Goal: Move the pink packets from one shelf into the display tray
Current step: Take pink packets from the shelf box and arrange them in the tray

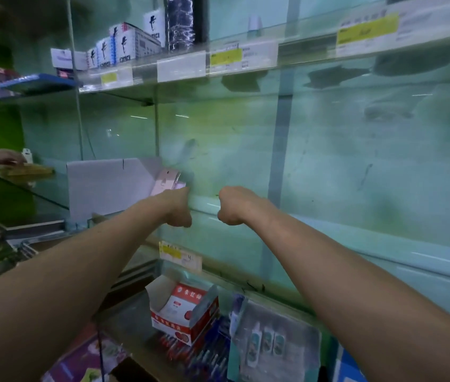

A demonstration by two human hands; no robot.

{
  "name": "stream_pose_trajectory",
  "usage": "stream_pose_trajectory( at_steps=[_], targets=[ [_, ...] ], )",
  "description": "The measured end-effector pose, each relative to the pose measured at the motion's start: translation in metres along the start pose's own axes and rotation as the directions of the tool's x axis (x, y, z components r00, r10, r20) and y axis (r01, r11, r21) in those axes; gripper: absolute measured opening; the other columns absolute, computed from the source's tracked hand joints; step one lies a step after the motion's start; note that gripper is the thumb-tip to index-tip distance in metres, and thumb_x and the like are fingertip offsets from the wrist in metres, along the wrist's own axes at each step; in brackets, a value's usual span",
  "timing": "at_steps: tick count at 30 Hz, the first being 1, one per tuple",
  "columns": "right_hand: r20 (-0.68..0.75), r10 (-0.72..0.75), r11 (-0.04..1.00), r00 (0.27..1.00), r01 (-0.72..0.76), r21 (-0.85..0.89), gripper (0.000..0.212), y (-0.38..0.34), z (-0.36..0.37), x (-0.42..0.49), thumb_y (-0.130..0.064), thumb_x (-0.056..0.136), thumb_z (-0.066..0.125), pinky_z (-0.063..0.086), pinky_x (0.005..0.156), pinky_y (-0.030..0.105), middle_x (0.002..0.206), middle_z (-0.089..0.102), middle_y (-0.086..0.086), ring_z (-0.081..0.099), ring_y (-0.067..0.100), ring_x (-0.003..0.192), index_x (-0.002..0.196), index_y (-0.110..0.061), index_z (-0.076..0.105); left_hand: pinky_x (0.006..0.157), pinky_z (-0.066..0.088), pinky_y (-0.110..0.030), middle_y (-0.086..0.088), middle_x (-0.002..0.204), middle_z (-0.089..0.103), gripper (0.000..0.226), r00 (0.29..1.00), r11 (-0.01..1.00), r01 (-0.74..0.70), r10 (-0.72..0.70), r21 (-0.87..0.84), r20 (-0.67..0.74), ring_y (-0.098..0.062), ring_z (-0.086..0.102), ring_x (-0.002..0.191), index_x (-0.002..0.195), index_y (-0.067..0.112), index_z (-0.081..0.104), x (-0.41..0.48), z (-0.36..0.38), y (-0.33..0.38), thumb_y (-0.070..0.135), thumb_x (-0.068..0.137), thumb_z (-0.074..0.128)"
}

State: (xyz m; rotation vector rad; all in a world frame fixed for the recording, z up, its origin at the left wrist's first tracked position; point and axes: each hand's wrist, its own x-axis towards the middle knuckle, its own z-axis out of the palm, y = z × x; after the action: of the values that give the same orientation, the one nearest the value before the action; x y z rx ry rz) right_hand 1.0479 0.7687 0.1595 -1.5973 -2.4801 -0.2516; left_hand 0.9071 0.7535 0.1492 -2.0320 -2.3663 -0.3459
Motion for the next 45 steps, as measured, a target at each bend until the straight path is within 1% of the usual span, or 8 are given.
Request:
stream_pose_trajectory(
  at_steps=[4, 8, 20, 25, 30, 34, 38, 45],
  targets=[
    [0.014, 0.007, 1.000, 1.000, -0.007, 0.022, 0.009, -0.010, 0.009, 0.028, -0.003, 0.087, 0.047, 0.041, 0.059, 0.024, 0.087, 0.056, 0.007, 0.057, 0.031, 0.088, 0.086, -0.007, 0.055, 0.095, 0.046, -0.035, -0.015, 0.149, 0.034, 0.083, 1.000, 1.000, -0.006, 0.007, -0.026, 0.028, -0.030, 0.043, 0.127, 0.151, 0.011, 0.011, 0.031, 0.004, -0.021, 0.018, 0.087, 0.063],
    [0.010, 0.002, 0.999, 1.000, -0.002, 0.044, 0.040, -0.026, 0.023, 0.057, -0.009, 0.089, 0.048, 0.049, 0.092, 0.033, 0.131, 0.055, 0.007, 0.056, 0.028, 0.115, 0.130, -0.012, 0.051, 0.087, 0.046, -0.031, -0.014, 0.144, 0.039, 0.079, 0.999, 0.998, -0.026, 0.028, -0.048, 0.029, -0.030, 0.047, 0.122, 0.149, 0.009, 0.017, 0.059, 0.008, -0.053, 0.018, 0.086, 0.064],
    [0.046, 0.126, 0.957, 0.991, -0.134, 0.256, 0.042, -0.094, 0.029, 0.121, -0.005, 0.093, 0.045, 0.045, 0.098, 0.032, 0.139, 0.049, 0.014, 0.050, 0.029, 0.124, 0.134, -0.003, 0.049, 0.084, 0.051, -0.036, -0.010, 0.115, 0.058, 0.075, 0.977, 0.975, -0.163, 0.181, -0.149, 0.114, -0.028, 0.057, 0.103, 0.130, 0.007, 0.049, 0.141, 0.021, -0.119, 0.034, 0.063, 0.068],
    [0.105, 0.184, 0.876, 0.977, -0.211, 0.434, 0.022, -0.115, 0.045, 0.142, -0.001, 0.091, 0.049, 0.047, 0.068, 0.023, 0.125, 0.059, 0.021, 0.054, 0.022, 0.091, 0.109, 0.001, 0.061, 0.094, 0.045, -0.033, -0.015, 0.137, 0.042, 0.079, 0.981, 0.972, -0.145, 0.166, -0.186, 0.104, -0.029, 0.048, 0.120, 0.144, 0.011, 0.026, 0.150, 0.030, -0.127, 0.030, 0.080, 0.069],
    [0.096, 0.339, 0.725, 0.936, -0.325, 0.607, 0.026, -0.127, 0.071, 0.174, -0.009, 0.085, 0.055, 0.053, 0.066, 0.036, 0.104, 0.067, 0.024, 0.068, 0.035, 0.091, 0.105, 0.006, 0.064, 0.097, 0.040, -0.035, -0.017, 0.147, 0.020, 0.098, 0.974, 0.938, -0.188, 0.216, -0.291, 0.068, -0.034, 0.041, 0.127, 0.152, 0.021, -0.009, 0.156, 0.039, -0.131, 0.030, 0.086, 0.063],
    [0.100, 0.380, 0.658, 0.919, -0.345, 0.670, 0.010, -0.130, 0.073, 0.179, -0.017, 0.085, 0.057, 0.049, 0.055, 0.028, 0.086, 0.067, 0.014, 0.064, 0.028, 0.075, 0.085, -0.008, 0.063, 0.096, 0.041, -0.035, -0.016, 0.146, 0.019, 0.097, 0.969, 0.901, -0.218, 0.245, -0.375, 0.024, -0.035, 0.042, 0.125, 0.153, 0.023, -0.003, 0.160, 0.040, -0.135, 0.033, 0.085, 0.066],
    [0.120, 0.417, 0.620, 0.901, -0.378, 0.688, 0.026, -0.132, 0.072, 0.180, -0.013, 0.086, 0.058, 0.046, 0.051, 0.026, 0.068, 0.057, 0.006, 0.056, 0.025, 0.071, 0.062, -0.017, 0.050, 0.099, 0.040, -0.036, -0.015, 0.146, 0.023, 0.101, 0.966, 0.890, -0.241, 0.257, -0.386, -0.009, -0.034, 0.038, 0.130, 0.153, 0.024, 0.002, 0.161, 0.038, -0.142, 0.040, 0.079, 0.070],
    [0.144, 0.412, 0.453, 0.900, -0.340, 0.824, 0.014, -0.135, 0.059, 0.162, -0.006, 0.087, 0.057, 0.048, 0.050, 0.024, 0.070, 0.059, 0.008, 0.052, 0.014, 0.055, 0.075, -0.011, 0.060, 0.087, 0.055, -0.043, -0.006, 0.116, 0.063, 0.106, 0.961, 0.745, -0.240, 0.272, -0.622, -0.044, -0.025, 0.064, 0.102, 0.129, 0.022, 0.034, 0.183, 0.046, -0.148, 0.055, 0.036, 0.074]
  ],
)
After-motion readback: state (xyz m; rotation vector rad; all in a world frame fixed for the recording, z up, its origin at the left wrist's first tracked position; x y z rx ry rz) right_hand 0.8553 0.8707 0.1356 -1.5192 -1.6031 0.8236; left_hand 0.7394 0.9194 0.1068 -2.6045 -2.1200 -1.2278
